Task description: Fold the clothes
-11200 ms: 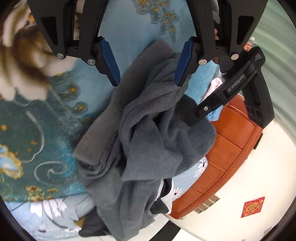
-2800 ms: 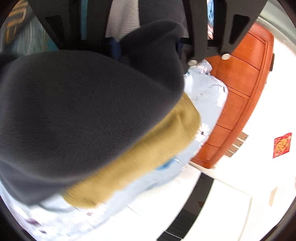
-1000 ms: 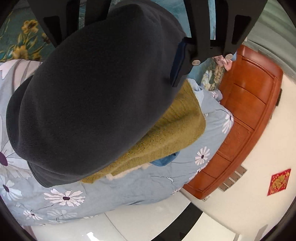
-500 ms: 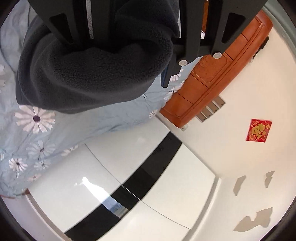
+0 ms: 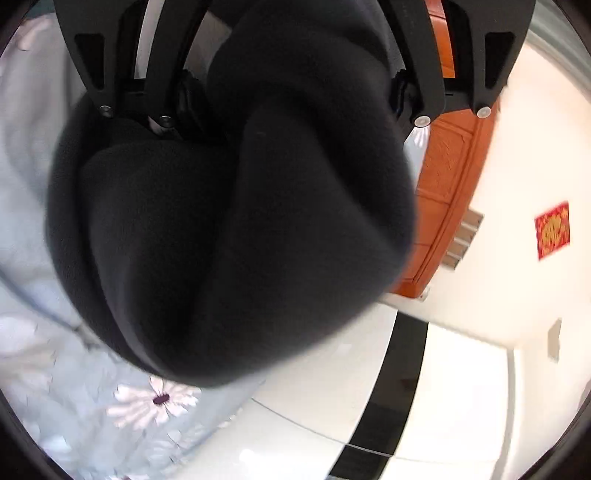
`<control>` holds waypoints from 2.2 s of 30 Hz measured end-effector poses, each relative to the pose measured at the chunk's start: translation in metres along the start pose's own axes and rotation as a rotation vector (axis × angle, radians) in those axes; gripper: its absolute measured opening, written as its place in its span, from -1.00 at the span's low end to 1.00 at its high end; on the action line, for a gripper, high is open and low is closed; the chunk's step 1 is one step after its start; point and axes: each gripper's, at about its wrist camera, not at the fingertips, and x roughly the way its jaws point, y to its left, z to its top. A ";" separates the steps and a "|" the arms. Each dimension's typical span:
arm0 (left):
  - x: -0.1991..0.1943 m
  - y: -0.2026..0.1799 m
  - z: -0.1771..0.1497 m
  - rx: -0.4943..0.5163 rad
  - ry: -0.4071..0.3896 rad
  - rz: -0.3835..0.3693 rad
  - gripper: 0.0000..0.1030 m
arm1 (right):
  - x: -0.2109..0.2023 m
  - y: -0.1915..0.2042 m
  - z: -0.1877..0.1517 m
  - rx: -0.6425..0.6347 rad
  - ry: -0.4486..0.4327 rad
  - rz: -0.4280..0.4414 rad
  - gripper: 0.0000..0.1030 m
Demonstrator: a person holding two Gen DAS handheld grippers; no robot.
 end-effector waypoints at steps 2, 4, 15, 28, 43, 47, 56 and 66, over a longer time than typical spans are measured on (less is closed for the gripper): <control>-0.005 -0.002 0.000 -0.002 -0.006 -0.015 0.21 | -0.020 0.003 -0.006 -0.049 0.004 -0.015 0.52; -0.009 -0.005 0.000 -0.001 -0.007 -0.031 0.21 | -0.039 0.005 -0.012 -0.098 0.007 -0.030 0.55; -0.026 -0.014 -0.001 0.008 -0.027 -0.086 0.21 | -0.070 0.016 -0.121 -0.483 0.245 -0.223 0.55; -0.011 -0.010 -0.001 0.006 -0.011 -0.033 0.21 | 0.040 0.110 -0.099 -0.815 -0.045 -0.545 0.49; -0.016 -0.003 -0.002 -0.012 -0.009 -0.046 0.21 | 0.031 0.155 -0.098 -0.882 -0.181 -0.511 0.51; -0.027 0.002 -0.009 -0.011 -0.003 -0.068 0.21 | -0.022 0.149 -0.111 -0.778 -0.095 -0.367 0.52; -0.030 0.009 -0.040 -0.007 0.080 -0.126 0.21 | -0.127 0.101 -0.219 -0.856 0.288 -0.409 0.52; -0.045 0.008 -0.056 0.025 0.088 -0.172 0.21 | -0.111 0.075 -0.386 -1.337 0.507 -0.477 0.52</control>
